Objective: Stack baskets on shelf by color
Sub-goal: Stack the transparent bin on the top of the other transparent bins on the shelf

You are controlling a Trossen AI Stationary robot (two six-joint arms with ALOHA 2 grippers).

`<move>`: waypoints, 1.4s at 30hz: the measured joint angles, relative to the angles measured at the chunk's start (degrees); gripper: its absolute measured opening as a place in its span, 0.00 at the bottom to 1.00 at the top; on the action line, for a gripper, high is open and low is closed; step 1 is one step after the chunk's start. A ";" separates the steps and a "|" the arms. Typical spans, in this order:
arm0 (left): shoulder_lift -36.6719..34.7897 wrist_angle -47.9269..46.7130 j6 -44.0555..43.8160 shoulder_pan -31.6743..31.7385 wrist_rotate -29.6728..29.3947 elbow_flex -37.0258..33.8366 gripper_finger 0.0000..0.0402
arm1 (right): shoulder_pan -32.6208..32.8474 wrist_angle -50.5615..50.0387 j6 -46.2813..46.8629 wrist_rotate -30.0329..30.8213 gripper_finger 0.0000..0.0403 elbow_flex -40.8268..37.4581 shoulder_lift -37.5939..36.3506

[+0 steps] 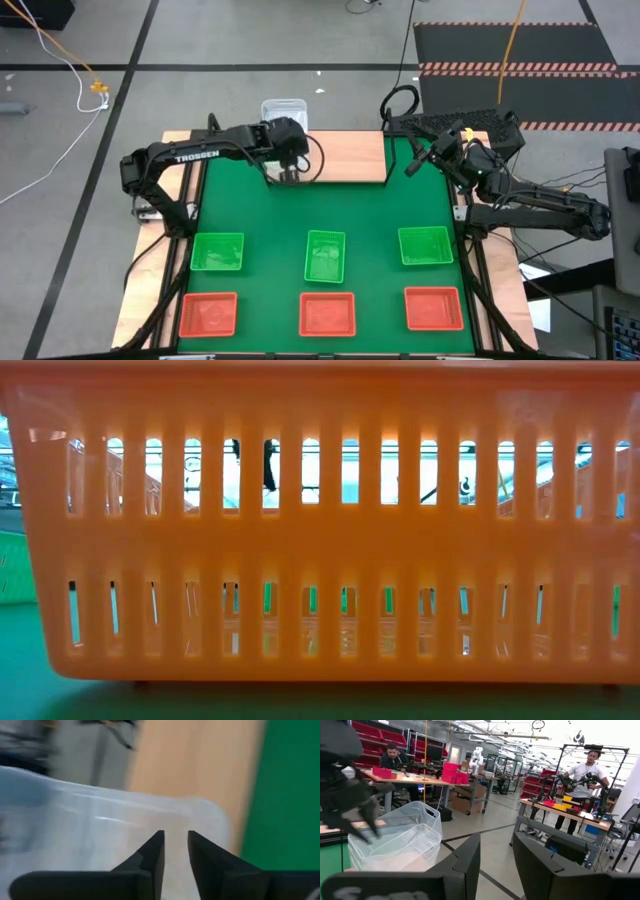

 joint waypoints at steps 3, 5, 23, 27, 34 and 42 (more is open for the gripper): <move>0.00 6.49 -0.18 0.36 -7.42 0.01 0.28 | 0.00 0.00 0.05 0.01 0.28 0.00 0.00; 0.00 10.50 0.16 1.15 -10.61 0.04 0.31 | 0.00 0.00 0.09 0.00 0.28 0.00 0.00; -0.22 9.78 14.17 19.65 12.07 7.98 0.34 | 0.00 0.01 -0.02 0.01 0.28 0.00 0.00; -0.22 7.89 15.76 21.83 14.17 7.98 0.34 | 0.00 0.00 -0.06 0.00 0.28 0.00 0.10; -0.20 6.18 15.33 24.45 14.22 7.93 0.34 | 0.00 0.46 -0.78 0.02 0.28 0.00 1.23; -0.13 4.84 16.76 24.77 14.22 7.91 0.34 | 0.00 2.05 -0.96 0.02 0.28 0.00 2.69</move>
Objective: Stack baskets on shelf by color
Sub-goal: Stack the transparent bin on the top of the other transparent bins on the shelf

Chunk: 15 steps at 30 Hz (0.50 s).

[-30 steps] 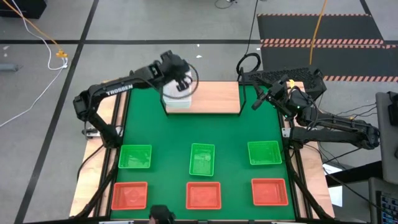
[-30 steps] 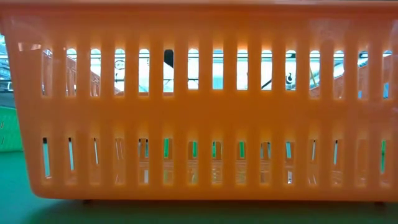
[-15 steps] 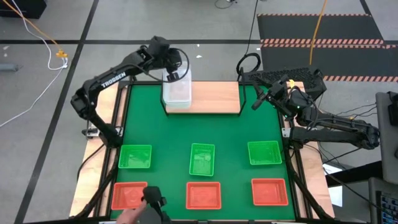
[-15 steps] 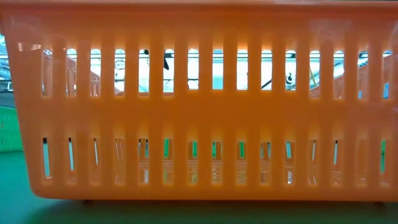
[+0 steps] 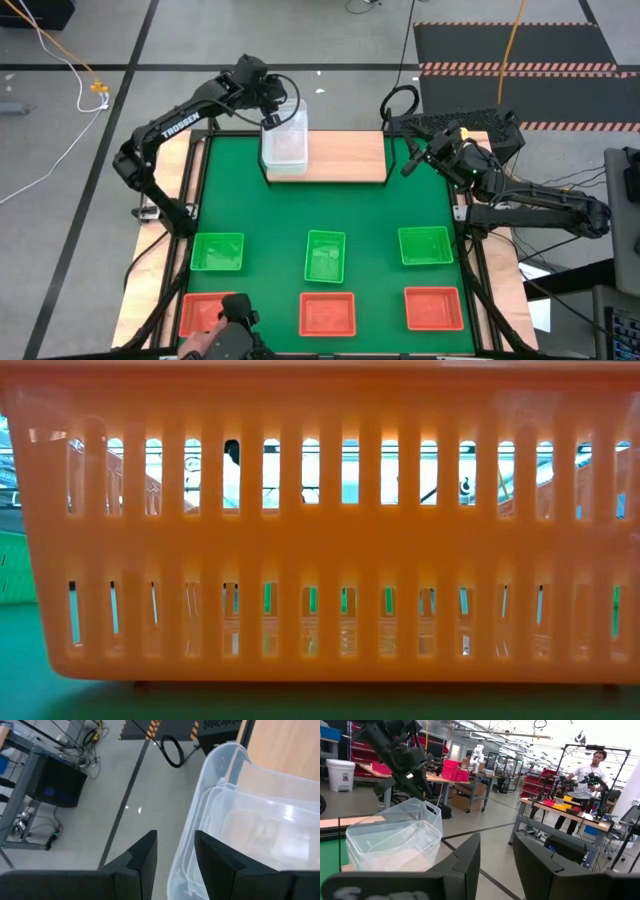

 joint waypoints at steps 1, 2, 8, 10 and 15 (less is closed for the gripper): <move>0.06 -0.01 0.06 0.00 0.00 0.00 0.34 | 0.00 0.18 0.00 0.00 0.28 0.00 0.18; 0.08 0.03 0.08 0.00 -0.02 0.00 0.34 | 0.00 0.42 -0.02 0.00 0.28 0.00 0.35; 0.08 -0.52 0.06 0.00 -0.02 0.00 0.34 | 0.00 0.99 -0.42 0.00 0.28 0.00 0.97; 0.08 -0.82 0.06 0.00 -0.02 0.00 0.34 | 0.00 1.01 -0.42 0.00 0.28 0.00 0.96; 0.08 -0.42 -0.99 0.00 -0.02 0.00 0.34 | 0.00 1.02 -0.44 0.00 0.28 0.00 0.96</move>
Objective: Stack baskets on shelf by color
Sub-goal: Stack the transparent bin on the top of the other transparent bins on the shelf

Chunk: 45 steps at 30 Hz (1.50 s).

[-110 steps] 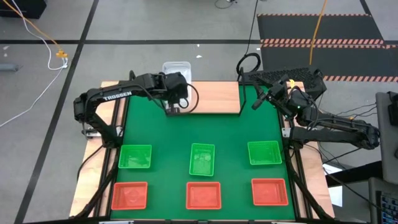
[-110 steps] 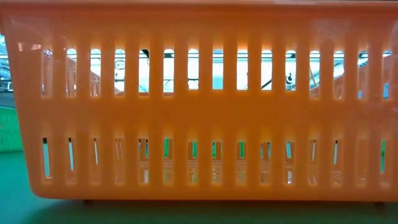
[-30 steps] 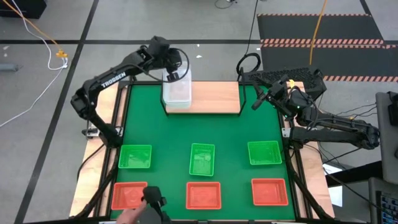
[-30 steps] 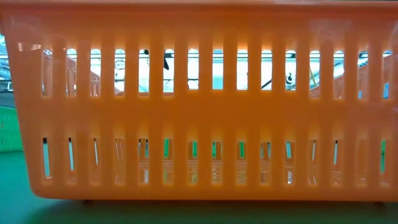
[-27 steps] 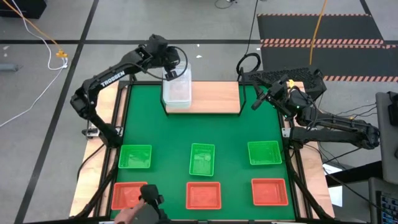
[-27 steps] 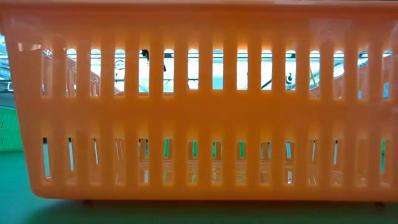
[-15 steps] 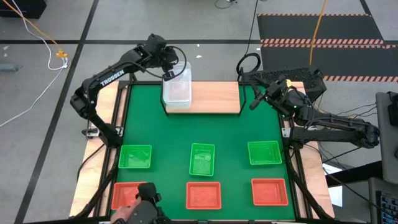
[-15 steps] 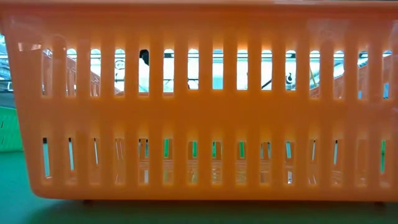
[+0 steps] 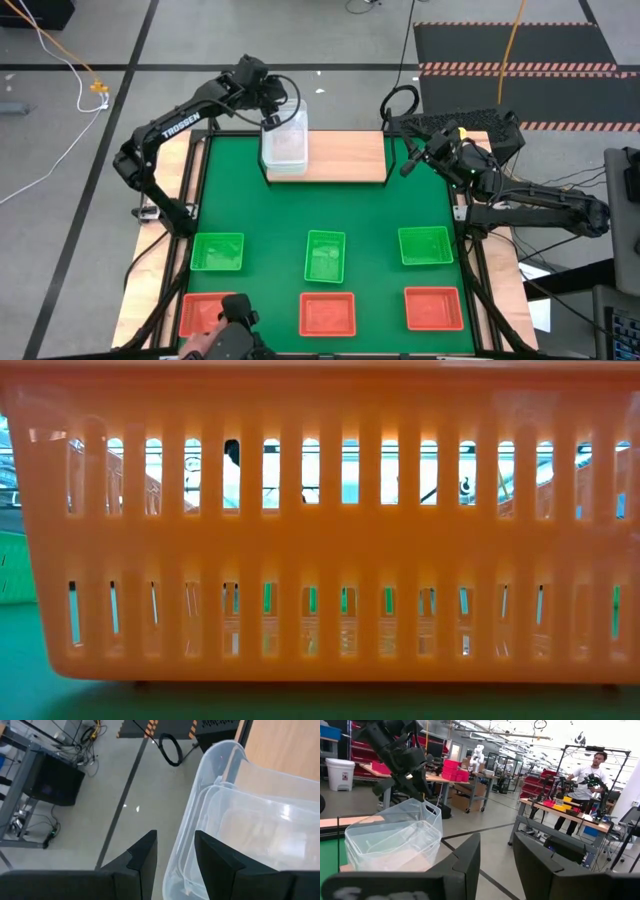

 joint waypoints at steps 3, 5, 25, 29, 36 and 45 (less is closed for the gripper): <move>0.00 1.09 -0.63 0.00 -0.02 -0.58 0.34 | 0.00 0.01 0.00 0.00 0.28 0.00 0.00; 0.00 1.54 -0.67 0.00 -0.02 -1.17 0.34 | 0.00 0.02 0.00 0.00 0.28 0.00 0.00; 0.02 9.04 4.18 0.26 -0.69 -7.41 0.16 | 0.00 0.27 -0.22 0.00 0.28 0.00 0.00; -0.04 9.70 3.93 0.26 -0.83 -7.41 0.03 | -0.02 0.27 -0.20 0.00 0.28 0.00 0.00; -0.33 9.50 3.84 -0.92 -0.59 -5.71 0.03 | -0.02 0.20 -0.21 0.00 0.28 0.00 0.00; -0.35 1.94 10.05 -3.46 -0.45 -0.23 0.02 | -0.01 -0.52 -0.11 0.00 0.28 0.00 -0.02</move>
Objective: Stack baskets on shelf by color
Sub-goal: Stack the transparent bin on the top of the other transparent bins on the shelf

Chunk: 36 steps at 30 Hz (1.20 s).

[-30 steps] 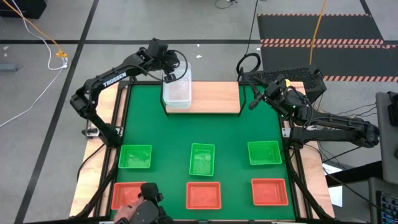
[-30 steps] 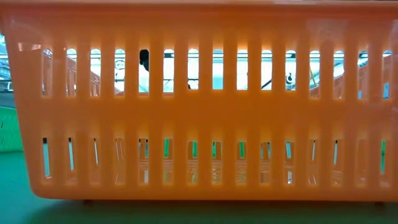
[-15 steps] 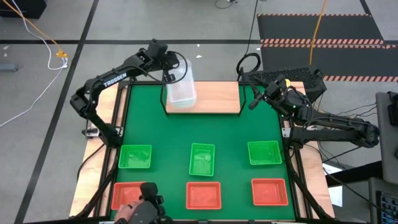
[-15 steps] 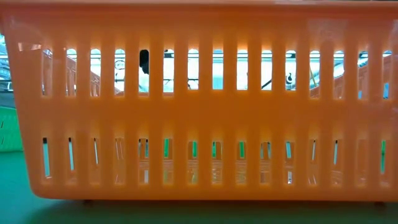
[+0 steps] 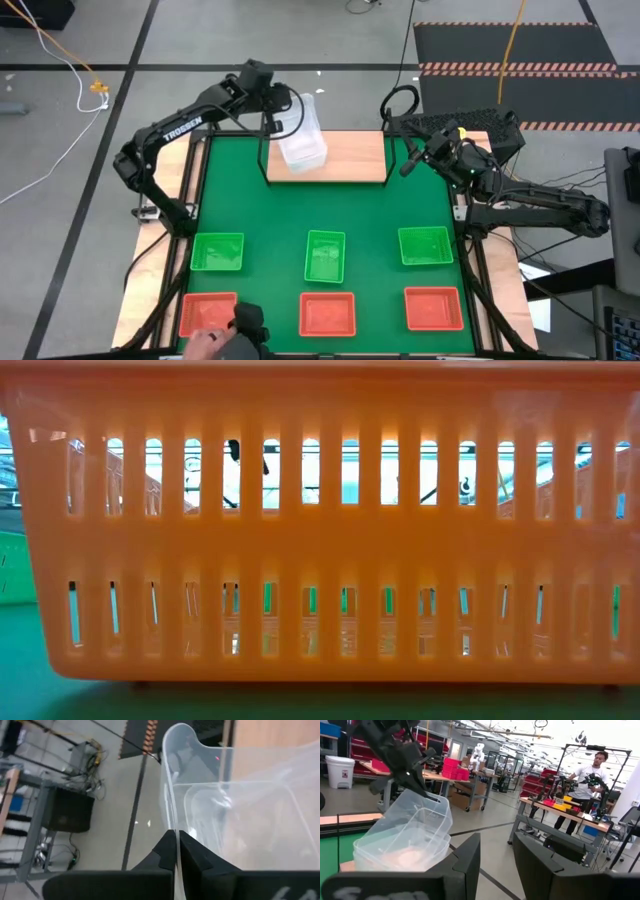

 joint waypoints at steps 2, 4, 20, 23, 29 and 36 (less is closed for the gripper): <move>-0.02 -2.79 1.10 -0.42 -0.01 1.39 0.01 | 0.01 -0.04 0.03 0.00 0.28 0.00 0.00; -0.03 -4.81 1.01 -0.78 0.67 2.79 0.02 | 0.01 -0.04 0.10 0.00 0.28 0.00 0.00; -4.31 -8.36 -10.65 3.30 16.70 11.06 0.01 | 0.01 0.02 1.20 0.00 0.28 0.00 0.00; -4.22 -9.47 -12.55 5.73 20.15 9.42 0.01 | 0.01 0.00 1.22 0.00 0.28 0.00 0.00; -3.62 -11.58 -13.81 11.28 25.07 7.54 0.01 | 0.01 0.02 1.20 0.00 0.28 0.00 0.00; -1.55 -11.23 -13.82 14.62 30.87 7.25 0.00 | 0.01 0.52 1.09 0.00 0.28 0.00 0.00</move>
